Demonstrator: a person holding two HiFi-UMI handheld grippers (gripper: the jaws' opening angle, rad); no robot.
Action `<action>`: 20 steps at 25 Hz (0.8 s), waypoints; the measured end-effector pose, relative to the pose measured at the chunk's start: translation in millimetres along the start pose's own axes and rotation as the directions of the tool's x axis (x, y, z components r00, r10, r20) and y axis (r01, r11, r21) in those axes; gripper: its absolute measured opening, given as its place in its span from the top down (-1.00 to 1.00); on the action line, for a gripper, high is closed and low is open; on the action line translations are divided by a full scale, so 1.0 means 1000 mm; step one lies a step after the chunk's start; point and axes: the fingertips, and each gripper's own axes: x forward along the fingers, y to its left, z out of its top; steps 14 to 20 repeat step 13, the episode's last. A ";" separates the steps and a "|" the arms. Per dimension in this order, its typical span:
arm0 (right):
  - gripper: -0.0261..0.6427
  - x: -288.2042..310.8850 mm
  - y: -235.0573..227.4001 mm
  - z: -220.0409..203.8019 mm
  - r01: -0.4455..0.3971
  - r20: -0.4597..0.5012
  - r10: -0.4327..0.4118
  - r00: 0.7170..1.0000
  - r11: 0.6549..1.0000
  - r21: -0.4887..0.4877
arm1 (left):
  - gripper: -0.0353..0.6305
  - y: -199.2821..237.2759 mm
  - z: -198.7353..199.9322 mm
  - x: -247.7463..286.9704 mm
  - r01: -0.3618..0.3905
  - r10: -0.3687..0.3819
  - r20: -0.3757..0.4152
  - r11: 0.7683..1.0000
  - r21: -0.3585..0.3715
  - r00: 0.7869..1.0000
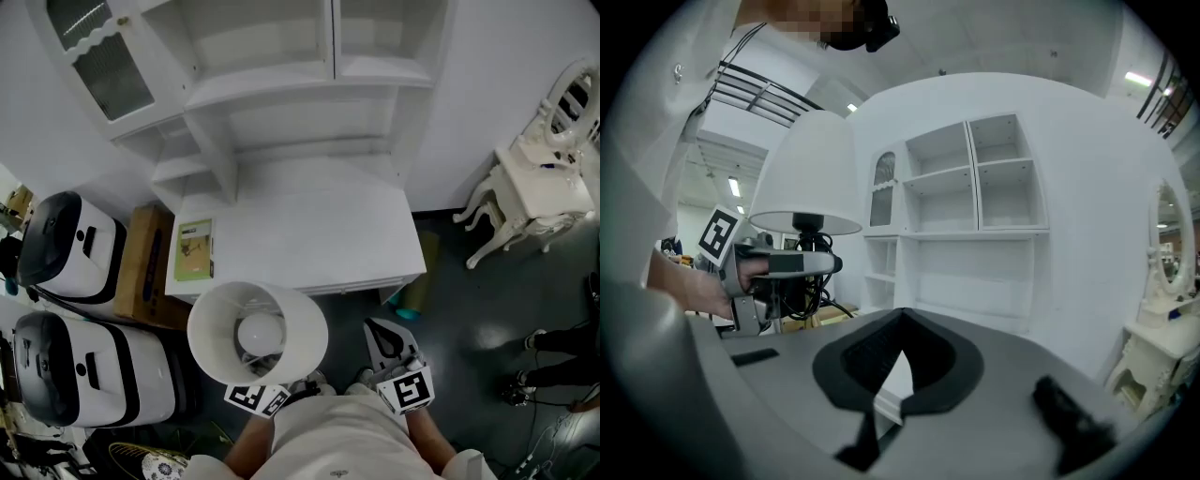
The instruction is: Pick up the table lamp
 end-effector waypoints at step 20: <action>0.89 -0.015 -0.017 -0.001 -0.028 0.026 0.028 0.999 1.000 0.001 | 0.33 -0.016 -0.003 0.010 -0.046 0.046 -0.012 0.999 0.009 0.999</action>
